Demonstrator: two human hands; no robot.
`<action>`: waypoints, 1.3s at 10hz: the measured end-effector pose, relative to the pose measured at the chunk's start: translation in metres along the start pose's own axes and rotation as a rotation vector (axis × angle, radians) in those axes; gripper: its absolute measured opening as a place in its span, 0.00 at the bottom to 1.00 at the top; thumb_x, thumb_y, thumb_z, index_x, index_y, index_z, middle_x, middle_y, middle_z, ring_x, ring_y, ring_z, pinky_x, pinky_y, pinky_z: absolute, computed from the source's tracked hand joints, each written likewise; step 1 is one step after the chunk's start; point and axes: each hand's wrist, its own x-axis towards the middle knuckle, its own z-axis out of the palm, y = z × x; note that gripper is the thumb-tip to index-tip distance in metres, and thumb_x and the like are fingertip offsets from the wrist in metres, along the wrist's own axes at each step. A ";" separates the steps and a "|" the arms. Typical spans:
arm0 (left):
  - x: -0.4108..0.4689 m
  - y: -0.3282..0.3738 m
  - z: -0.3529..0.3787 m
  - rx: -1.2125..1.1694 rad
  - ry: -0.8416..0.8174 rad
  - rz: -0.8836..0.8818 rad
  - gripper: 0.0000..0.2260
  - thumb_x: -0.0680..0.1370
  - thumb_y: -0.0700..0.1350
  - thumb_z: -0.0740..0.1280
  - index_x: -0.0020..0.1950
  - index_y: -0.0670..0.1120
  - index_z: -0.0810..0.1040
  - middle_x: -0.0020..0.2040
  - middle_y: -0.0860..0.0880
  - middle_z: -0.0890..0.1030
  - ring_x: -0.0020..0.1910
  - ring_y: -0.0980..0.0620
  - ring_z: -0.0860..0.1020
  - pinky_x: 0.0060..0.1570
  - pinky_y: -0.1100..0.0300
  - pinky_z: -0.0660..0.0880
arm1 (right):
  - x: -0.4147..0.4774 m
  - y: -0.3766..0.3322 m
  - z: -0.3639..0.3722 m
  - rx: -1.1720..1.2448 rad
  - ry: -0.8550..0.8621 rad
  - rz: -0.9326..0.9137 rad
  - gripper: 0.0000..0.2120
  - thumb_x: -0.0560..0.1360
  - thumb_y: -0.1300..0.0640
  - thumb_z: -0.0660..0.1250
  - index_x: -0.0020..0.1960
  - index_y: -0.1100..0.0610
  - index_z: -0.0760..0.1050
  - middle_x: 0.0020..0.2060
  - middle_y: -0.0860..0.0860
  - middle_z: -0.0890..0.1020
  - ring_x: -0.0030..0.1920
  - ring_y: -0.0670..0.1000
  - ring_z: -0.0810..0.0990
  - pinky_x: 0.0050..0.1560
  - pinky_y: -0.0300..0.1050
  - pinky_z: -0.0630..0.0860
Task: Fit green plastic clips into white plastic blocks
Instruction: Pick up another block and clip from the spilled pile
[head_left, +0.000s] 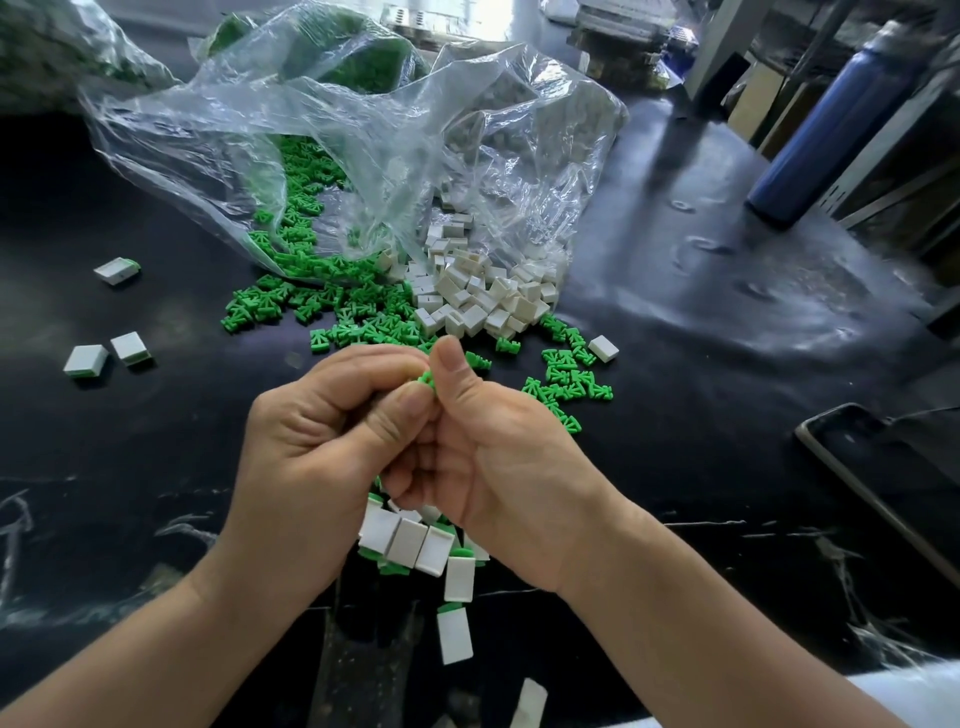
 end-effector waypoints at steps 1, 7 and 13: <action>0.001 -0.001 -0.002 0.019 -0.027 -0.004 0.16 0.65 0.62 0.71 0.42 0.51 0.82 0.42 0.35 0.77 0.37 0.45 0.75 0.30 0.62 0.72 | 0.002 0.001 -0.003 0.023 -0.026 0.065 0.23 0.71 0.40 0.52 0.43 0.58 0.74 0.31 0.52 0.74 0.28 0.45 0.73 0.32 0.38 0.69; 0.002 0.000 0.002 -0.033 0.015 -0.086 0.08 0.66 0.53 0.69 0.39 0.52 0.83 0.39 0.50 0.82 0.38 0.55 0.79 0.34 0.68 0.72 | 0.004 0.000 -0.003 0.181 -0.010 0.132 0.32 0.67 0.41 0.57 0.58 0.66 0.68 0.27 0.48 0.61 0.24 0.42 0.59 0.25 0.34 0.59; 0.004 0.011 0.004 -0.034 -0.010 -0.119 0.07 0.63 0.54 0.68 0.36 0.56 0.83 0.36 0.56 0.82 0.37 0.61 0.78 0.35 0.73 0.70 | 0.001 -0.001 -0.002 0.210 -0.026 0.124 0.24 0.69 0.41 0.56 0.55 0.57 0.66 0.29 0.49 0.60 0.26 0.43 0.61 0.28 0.35 0.61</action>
